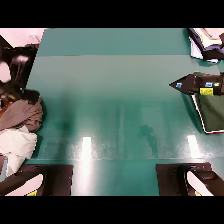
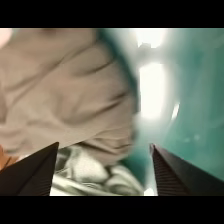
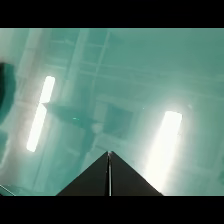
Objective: Fold the shirts.
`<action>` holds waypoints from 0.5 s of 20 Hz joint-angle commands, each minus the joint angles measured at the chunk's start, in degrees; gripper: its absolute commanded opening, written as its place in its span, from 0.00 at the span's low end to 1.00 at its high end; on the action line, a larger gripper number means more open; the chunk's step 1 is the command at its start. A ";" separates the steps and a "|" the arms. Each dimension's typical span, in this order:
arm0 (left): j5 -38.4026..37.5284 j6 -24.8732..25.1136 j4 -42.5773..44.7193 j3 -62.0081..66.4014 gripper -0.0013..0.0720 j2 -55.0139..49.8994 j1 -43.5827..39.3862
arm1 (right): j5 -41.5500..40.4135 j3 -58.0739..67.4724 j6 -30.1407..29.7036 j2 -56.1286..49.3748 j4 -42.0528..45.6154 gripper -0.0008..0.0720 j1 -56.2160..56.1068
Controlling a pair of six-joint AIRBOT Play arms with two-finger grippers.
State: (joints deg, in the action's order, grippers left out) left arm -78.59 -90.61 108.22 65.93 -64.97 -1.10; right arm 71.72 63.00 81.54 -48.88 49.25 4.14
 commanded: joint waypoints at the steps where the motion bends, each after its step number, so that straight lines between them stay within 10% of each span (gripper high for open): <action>1: 11.65 -2.49 3.89 -12.20 0.91 1.27 7.30 | 0.28 -0.02 -0.07 0.04 0.33 0.03 -0.04; 10: 20.20 -2.91 0.92 -16.22 0.83 -2.78 11.26 | 0.46 -0.02 -0.04 0.04 0.24 0.03 -0.04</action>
State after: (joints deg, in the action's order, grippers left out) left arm -60.23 -93.14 110.74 50.57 -66.11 9.52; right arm 72.07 63.00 81.49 -48.88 49.54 4.14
